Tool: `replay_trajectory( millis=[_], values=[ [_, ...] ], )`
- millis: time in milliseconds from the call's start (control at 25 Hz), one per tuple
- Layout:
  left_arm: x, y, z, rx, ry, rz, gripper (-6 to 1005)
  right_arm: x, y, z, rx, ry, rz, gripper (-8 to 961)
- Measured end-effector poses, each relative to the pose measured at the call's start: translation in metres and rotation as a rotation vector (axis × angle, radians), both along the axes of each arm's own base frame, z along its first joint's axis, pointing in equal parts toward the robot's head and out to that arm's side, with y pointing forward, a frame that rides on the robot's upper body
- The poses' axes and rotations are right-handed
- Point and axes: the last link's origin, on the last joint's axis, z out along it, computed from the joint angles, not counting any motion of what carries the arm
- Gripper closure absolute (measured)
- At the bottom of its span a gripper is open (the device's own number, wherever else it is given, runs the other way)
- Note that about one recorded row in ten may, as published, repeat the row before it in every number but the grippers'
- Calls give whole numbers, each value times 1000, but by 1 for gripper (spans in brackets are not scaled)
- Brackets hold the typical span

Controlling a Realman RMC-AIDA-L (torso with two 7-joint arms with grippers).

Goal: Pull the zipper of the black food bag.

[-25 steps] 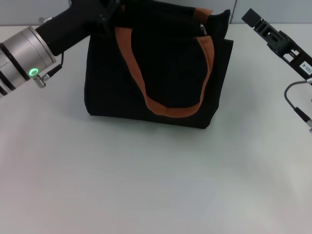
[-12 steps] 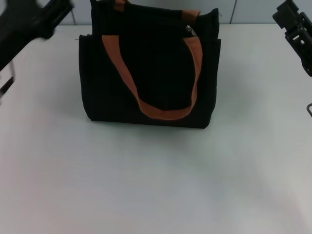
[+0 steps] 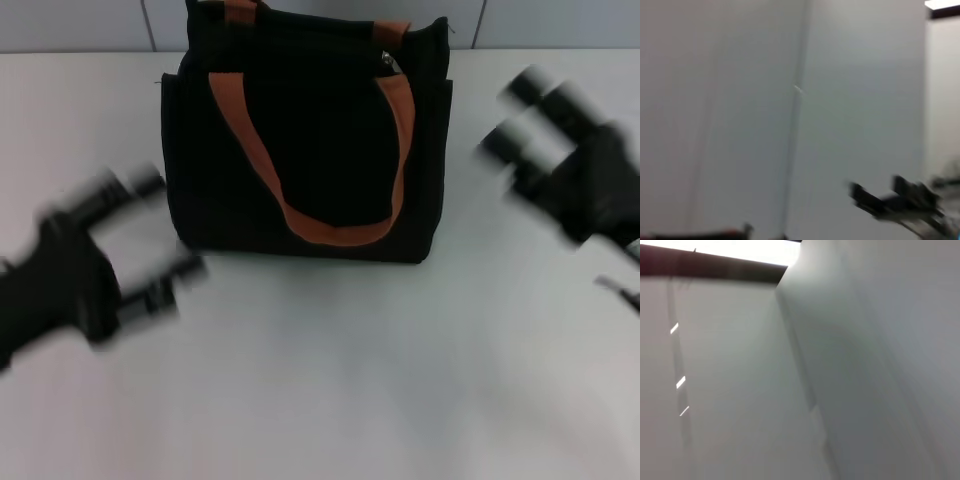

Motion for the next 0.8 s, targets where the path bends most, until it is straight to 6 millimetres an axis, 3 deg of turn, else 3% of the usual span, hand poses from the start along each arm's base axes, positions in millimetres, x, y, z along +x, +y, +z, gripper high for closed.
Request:
replay_trajectory(
  millis=[160, 360, 800],
  values=[
    [-4, -14, -15, -144, 121, -68, 194, -8, -7, -20, -128, -210, 179, 205],
    [-3, -14, -22, -196, 195, -124, 194, -5, -18, -37, -265, -412, 336, 206],
    [-2, -19, -37, -184, 217, -157, 194, 5, -18, -47, -269, -484, 296, 209]
  ],
)
